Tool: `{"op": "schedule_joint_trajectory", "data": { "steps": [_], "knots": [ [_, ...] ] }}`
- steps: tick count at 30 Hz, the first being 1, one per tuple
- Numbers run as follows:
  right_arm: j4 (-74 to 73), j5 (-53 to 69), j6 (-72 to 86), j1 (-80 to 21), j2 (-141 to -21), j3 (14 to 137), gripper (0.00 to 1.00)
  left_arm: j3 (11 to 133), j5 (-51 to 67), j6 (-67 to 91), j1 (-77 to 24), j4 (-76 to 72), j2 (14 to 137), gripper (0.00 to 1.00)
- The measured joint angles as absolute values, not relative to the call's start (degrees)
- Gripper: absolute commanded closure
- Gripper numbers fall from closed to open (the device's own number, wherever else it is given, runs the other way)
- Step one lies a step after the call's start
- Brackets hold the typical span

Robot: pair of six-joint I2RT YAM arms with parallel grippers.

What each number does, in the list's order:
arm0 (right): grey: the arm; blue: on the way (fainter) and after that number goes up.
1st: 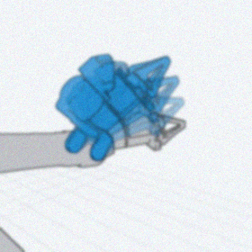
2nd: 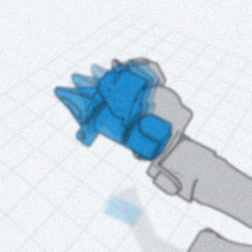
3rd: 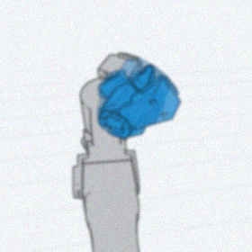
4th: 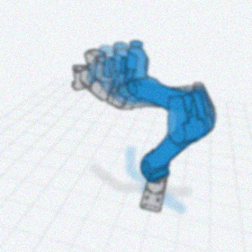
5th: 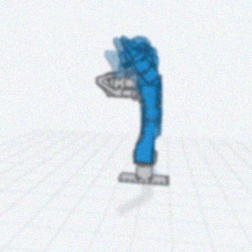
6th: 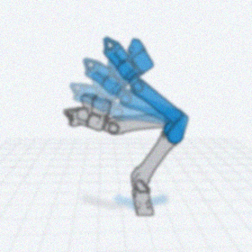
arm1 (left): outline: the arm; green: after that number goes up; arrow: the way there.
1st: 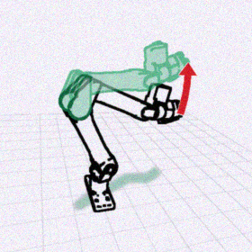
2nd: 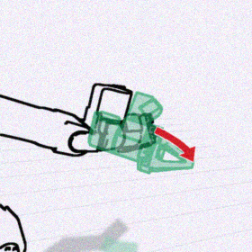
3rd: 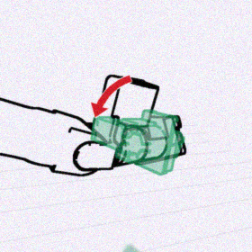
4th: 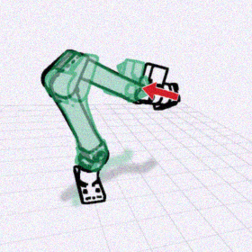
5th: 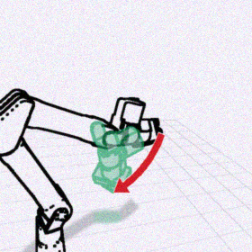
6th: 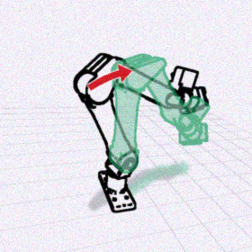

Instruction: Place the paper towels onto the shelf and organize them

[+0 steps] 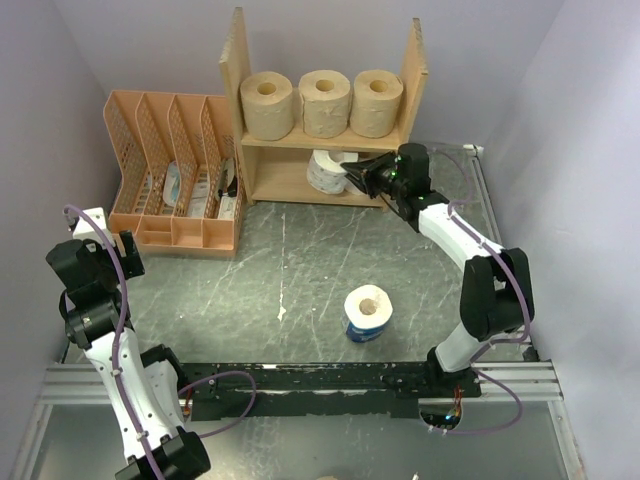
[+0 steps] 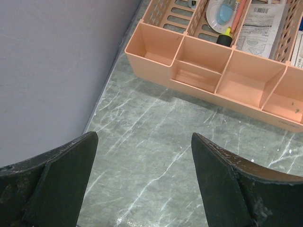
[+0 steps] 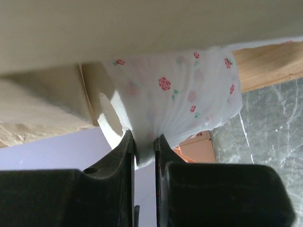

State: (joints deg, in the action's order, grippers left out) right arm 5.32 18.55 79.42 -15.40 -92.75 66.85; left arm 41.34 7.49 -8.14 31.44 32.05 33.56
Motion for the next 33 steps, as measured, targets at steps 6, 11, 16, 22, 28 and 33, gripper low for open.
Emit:
{"op": "schedule_joint_trajectory", "data": {
  "steps": [6, 11, 16, 22, 28, 33],
  "knots": [
    [8.95, 14.11, 80.93, -16.69, -94.35, 66.35, 1.00, 41.34, 7.49, -8.14, 31.46, 32.03, 33.61, 0.08],
    [11.62, 12.05, 81.19, -17.06, -95.90, 66.43, 1.00, 41.34, 7.49, -8.14, 31.46, 32.05, 33.61, 0.08],
    [11.07, 10.81, 79.90, -18.48, -96.23, 67.02, 1.00, 41.34, 7.49, -8.14, 31.46, 32.05, 33.61, 0.08],
    [7.44, 11.11, 77.38, -21.85, -96.23, 68.14, 1.00, 41.34, 7.49, -8.12, 31.46, 32.05, 33.61, 0.08],
    [7.53, 12.60, 77.41, -23.11, -96.23, 68.07, 1.00, 41.34, 7.49, -8.14, 31.46, 32.05, 33.61, 0.08],
    [9.28, 12.64, 77.06, -23.09, -96.16, 67.07, 1.00, 41.34, 7.49, -8.14, 31.46, 32.05, 33.61, 0.07]
  ]
}}
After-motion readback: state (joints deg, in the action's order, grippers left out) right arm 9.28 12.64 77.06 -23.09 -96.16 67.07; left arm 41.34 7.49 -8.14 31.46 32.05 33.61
